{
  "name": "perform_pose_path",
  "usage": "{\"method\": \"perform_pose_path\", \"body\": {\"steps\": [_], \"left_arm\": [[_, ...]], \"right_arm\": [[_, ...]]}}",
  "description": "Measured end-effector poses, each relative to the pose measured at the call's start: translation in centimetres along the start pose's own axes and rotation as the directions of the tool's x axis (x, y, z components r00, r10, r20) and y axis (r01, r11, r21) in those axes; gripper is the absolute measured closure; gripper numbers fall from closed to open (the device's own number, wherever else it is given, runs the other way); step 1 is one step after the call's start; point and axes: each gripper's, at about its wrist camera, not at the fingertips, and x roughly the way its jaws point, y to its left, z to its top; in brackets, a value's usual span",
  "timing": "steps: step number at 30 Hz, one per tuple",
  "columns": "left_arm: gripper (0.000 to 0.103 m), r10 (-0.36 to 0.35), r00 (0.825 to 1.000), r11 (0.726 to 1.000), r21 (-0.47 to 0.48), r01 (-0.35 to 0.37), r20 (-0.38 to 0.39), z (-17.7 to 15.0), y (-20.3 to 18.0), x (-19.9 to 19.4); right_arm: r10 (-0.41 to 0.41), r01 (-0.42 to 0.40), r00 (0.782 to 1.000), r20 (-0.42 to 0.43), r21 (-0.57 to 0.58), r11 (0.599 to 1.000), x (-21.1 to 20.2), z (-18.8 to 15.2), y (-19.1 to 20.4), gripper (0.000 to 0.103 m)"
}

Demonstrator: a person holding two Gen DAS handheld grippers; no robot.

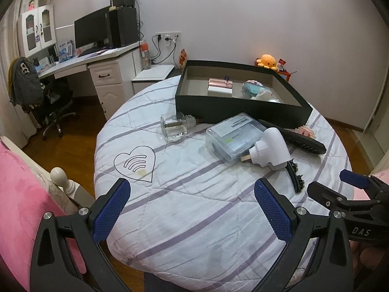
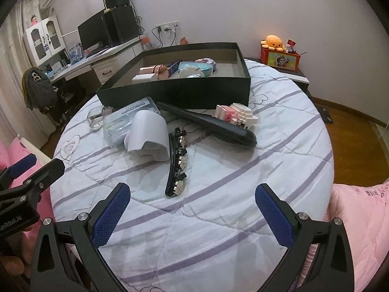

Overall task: Organize rigid objects
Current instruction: 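Withdraw both tools from the box back toward the table items, then grasp the black hair clip with the right tool while the left tool grasps the glass jar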

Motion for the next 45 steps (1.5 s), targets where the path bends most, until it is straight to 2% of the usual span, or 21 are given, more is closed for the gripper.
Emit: {"method": "perform_pose_path", "body": {"steps": [5,10,14,20,22,23,28,36,39,40,41,43,45], "left_arm": [[0.0,0.013,1.0,1.0,-0.006,-0.013,-0.007,0.3,0.7,1.3],[0.0,0.022,1.0,1.0,0.01,-0.022,-0.005,1.2,1.2,2.9],[0.0,0.028,1.0,0.999,0.036,-0.027,-0.014,2.4,1.7,5.1],[0.0,0.022,0.999,0.998,0.067,-0.02,-0.036,3.7,2.5,8.1],[0.0,0.02,0.999,0.996,0.083,-0.017,-0.038,4.1,2.8,9.0],[0.0,0.021,0.999,0.996,0.09,-0.017,-0.038,4.3,3.0,9.3],[0.0,0.025,0.998,0.992,0.124,-0.018,-0.054,5.4,3.4,11.5],[0.002,0.015,0.996,0.998,0.054,-0.01,-0.084,7.3,4.3,14.2],[0.022,-0.05,0.993,0.998,0.031,0.054,-0.111,7.1,4.3,14.6],[0.038,-0.059,0.992,0.997,0.036,0.064,-0.11,7.0,4.1,14.5],[0.044,-0.074,0.991,0.996,0.043,0.079,-0.113,6.9,3.8,14.3],[0.045,-0.054,0.993,0.997,0.057,0.06,-0.101,6.6,3.3,14.0],[0.045,-0.07,0.992,0.997,0.03,0.073,-0.103,6.5,3.5,13.8]], "right_arm": [[-0.007,0.007,1.0,-0.015,-0.012,1.0,1.2,0.3,0.6,0.013],[-0.019,0.018,0.999,-0.028,-0.04,0.999,2.5,0.9,1.5,0.03],[-0.027,0.025,0.999,-0.042,-0.061,0.998,3.7,1.3,2.2,0.035],[-0.079,0.072,0.995,-0.053,-0.127,0.989,5.3,1.4,2.9,0.063],[-0.089,0.081,0.995,-0.053,-0.131,0.988,5.3,1.6,2.9,0.082],[-0.089,0.081,0.995,-0.053,-0.13,0.988,5.2,1.8,2.8,0.085],[-0.088,0.079,0.994,-0.064,-0.13,0.988,5.4,2.0,2.6,0.085],[-0.092,0.082,0.993,-0.07,-0.139,0.987,5.7,2.3,2.7,0.085],[-0.08,0.07,0.994,-0.073,-0.125,0.99,5.7,2.4,2.5,0.085],[-0.079,0.07,0.994,-0.073,-0.125,0.99,5.7,2.4,2.5,0.085],[-0.079,0.07,0.994,-0.073,-0.125,0.99,5.7,2.4,2.5,0.085],[-0.075,0.066,0.995,-0.072,-0.119,0.991,5.6,2.4,2.4,0.085],[-0.069,0.061,0.995,-0.071,-0.113,0.992,5.4,2.3,2.2,0.085]]}}
